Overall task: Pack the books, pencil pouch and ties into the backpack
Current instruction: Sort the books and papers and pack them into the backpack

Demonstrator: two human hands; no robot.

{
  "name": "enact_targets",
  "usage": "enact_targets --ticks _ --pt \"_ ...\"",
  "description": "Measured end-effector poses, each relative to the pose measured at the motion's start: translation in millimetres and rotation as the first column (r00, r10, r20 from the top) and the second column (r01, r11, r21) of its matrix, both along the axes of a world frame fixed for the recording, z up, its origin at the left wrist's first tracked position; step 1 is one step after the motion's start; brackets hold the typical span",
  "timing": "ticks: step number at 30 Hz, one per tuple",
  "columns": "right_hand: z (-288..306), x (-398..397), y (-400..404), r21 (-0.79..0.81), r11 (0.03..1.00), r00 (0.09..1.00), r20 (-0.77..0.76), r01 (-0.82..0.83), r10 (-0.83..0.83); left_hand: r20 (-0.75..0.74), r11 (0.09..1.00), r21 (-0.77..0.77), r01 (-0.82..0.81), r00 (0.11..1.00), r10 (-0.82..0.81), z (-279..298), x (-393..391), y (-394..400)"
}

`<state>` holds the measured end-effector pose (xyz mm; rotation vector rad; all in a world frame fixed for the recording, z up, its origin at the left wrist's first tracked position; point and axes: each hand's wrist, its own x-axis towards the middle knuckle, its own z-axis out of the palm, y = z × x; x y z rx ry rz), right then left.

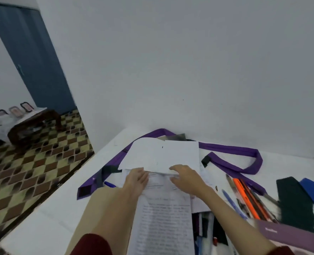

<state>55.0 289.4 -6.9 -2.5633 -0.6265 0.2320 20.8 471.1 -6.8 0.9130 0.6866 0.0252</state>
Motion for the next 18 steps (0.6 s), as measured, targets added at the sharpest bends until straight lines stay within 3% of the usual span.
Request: enact_targets --ticks 3,4,6,8,10,12,14,16,18 --pt "-2.8 7.8 9.9 -0.016 0.992 0.992 -0.009 0.123 -0.123 0.096 0.991 -0.088 0.104 0.991 -0.095 0.9 18.9 17.6" --pt "-3.7 10.5 10.6 0.012 0.986 0.986 -0.001 0.167 -0.167 0.103 0.985 -0.046 0.167 0.982 -0.161 1.1 27.7 21.9" --pt "-4.7 15.5 8.6 0.069 0.973 0.975 -0.008 0.221 -0.221 0.041 0.937 0.229 0.264 0.959 -0.280 0.5 41.7 22.8" --pt "-2.1 20.1 6.4 0.158 0.947 0.960 -0.066 0.278 -0.271 0.002 0.792 0.516 0.325 0.925 -0.380 0.4 50.5 19.8" --pt "6.7 26.6 5.1 0.308 0.870 0.920 -0.203 0.385 -0.336 0.000 0.619 0.705 0.346 0.873 -0.488 -2.1 59.5 16.0" --pt "15.2 34.5 1.1 0.485 0.689 0.838 -0.395 0.538 -0.377 -0.078 0.427 0.823 0.374 0.820 -0.567 -5.5 71.3 12.5" --pt "20.2 40.9 -6.6 0.574 0.470 0.742 -0.508 0.671 -0.438 -0.190 0.292 0.863 0.412 0.801 -0.567 -6.3 81.7 8.8" --pt "18.0 49.1 -15.8 0.562 0.404 0.680 -0.471 0.722 -0.562 -0.255 0.246 0.863 0.441 0.802 -0.540 -8.2 92.5 5.1" --pt "10.9 56.3 -23.2 0.484 0.475 0.667 -0.392 0.735 -0.633 -0.269 0.286 0.831 0.476 0.796 -0.542 -9.7 100.3 0.2"
